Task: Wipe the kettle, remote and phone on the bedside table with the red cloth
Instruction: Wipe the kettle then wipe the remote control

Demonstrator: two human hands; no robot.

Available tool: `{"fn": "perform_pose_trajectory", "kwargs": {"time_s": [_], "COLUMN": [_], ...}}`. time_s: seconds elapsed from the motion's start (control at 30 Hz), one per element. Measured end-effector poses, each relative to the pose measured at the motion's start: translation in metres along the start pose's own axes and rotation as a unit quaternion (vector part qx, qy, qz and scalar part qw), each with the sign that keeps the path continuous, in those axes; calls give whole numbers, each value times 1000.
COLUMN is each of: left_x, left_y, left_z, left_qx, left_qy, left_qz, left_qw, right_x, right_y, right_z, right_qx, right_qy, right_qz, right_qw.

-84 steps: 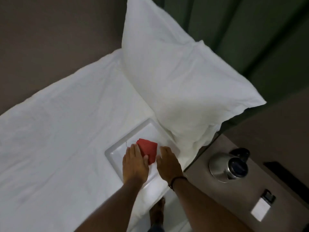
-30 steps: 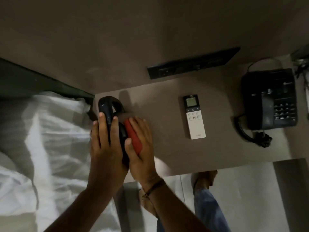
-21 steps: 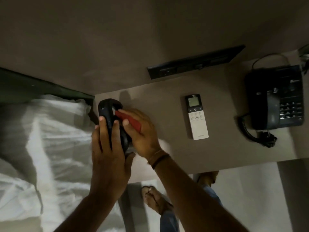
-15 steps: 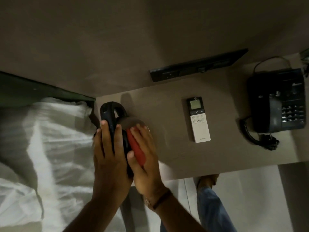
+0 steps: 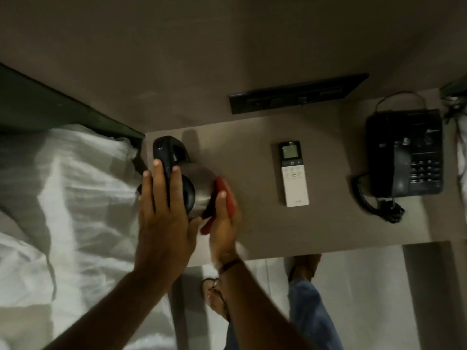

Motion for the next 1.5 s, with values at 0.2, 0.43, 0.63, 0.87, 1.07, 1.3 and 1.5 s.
{"fn": "perform_pose_trajectory", "kwargs": {"time_s": [0.2,0.43,0.63,0.87,1.07,1.3,1.5], "left_x": [15,-57,-150,-188,-194,-195,-190], "left_y": [13,25,-27,-25,-27,-24,-23], "left_z": [14,150,204,217,219,222,220], "left_qx": [14,-17,-36,15,29,37,53], "left_qy": [11,214,165,122,117,88,116], "left_qz": [53,76,-12,88,103,70,88], "left_qw": [998,974,985,989,987,993,988], "right_x": [57,136,101,69,87,107,74], "right_y": [64,61,-31,-104,-109,-58,-76], "right_z": [-32,-206,-260,-219,-186,-197,-228], "right_qx": [-93,99,252,381,406,237,356], "right_qy": [-185,59,347,694,787,694,678], "right_qz": [82,65,-41,-86,-101,-139,-69], "right_qw": [975,991,902,605,454,666,639]}}
Point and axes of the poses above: each hand's wrist, its own y-axis away from the middle knuckle, its own x-axis out of the back of the hand, z = x × y, the point moved 5 cm from there along -y, towards the middle knuckle, and after that the axes turned 5 degrees about -y, right-handed, at the moved point
